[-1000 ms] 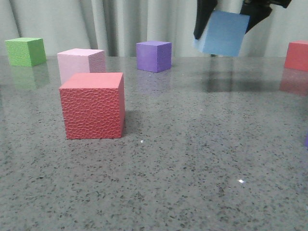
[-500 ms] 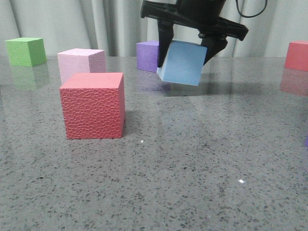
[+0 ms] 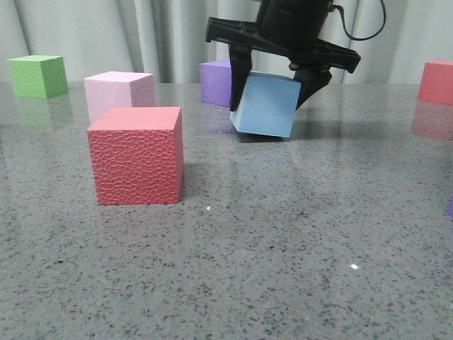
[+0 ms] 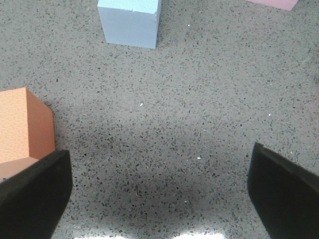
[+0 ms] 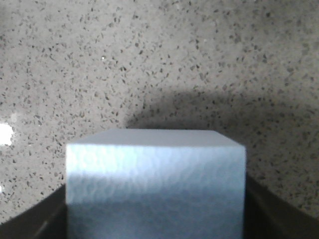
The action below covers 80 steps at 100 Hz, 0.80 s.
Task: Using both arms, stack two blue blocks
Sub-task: 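Lower the light-blue cube onto the table beside the purple cube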
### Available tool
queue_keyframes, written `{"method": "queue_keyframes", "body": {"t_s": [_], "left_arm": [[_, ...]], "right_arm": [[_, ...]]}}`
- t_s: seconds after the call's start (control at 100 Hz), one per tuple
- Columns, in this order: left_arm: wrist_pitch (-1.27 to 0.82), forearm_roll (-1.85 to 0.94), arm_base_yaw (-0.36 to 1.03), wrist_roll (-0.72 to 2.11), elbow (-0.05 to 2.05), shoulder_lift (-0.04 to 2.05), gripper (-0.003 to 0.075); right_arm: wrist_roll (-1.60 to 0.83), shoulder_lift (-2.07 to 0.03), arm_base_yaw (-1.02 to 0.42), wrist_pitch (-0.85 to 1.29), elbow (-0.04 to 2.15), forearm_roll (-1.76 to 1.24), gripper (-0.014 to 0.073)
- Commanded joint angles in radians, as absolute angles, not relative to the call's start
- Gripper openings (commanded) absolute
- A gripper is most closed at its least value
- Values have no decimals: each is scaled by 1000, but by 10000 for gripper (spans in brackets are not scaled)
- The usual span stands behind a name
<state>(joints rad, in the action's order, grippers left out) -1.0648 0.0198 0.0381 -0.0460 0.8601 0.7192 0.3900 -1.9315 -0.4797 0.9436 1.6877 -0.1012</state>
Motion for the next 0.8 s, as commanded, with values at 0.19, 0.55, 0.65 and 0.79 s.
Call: {"method": "queue_keyframes", "body": {"t_s": [0.19, 0.55, 0.65, 0.79], "left_arm": [[-1012, 7, 36, -45, 894, 723, 683], [-1012, 7, 36, -45, 894, 723, 683], [-1012, 7, 36, -45, 894, 723, 683], [-1012, 7, 36, -45, 894, 723, 683]], "right_arm": [[389, -1877, -479, 902, 1721, -104, 664], [387, -1876, -479, 942, 1773, -104, 664], [377, -1876, -479, 990, 1837, -104, 664], [333, -1876, -479, 1066, 1932, -96, 664]]}}
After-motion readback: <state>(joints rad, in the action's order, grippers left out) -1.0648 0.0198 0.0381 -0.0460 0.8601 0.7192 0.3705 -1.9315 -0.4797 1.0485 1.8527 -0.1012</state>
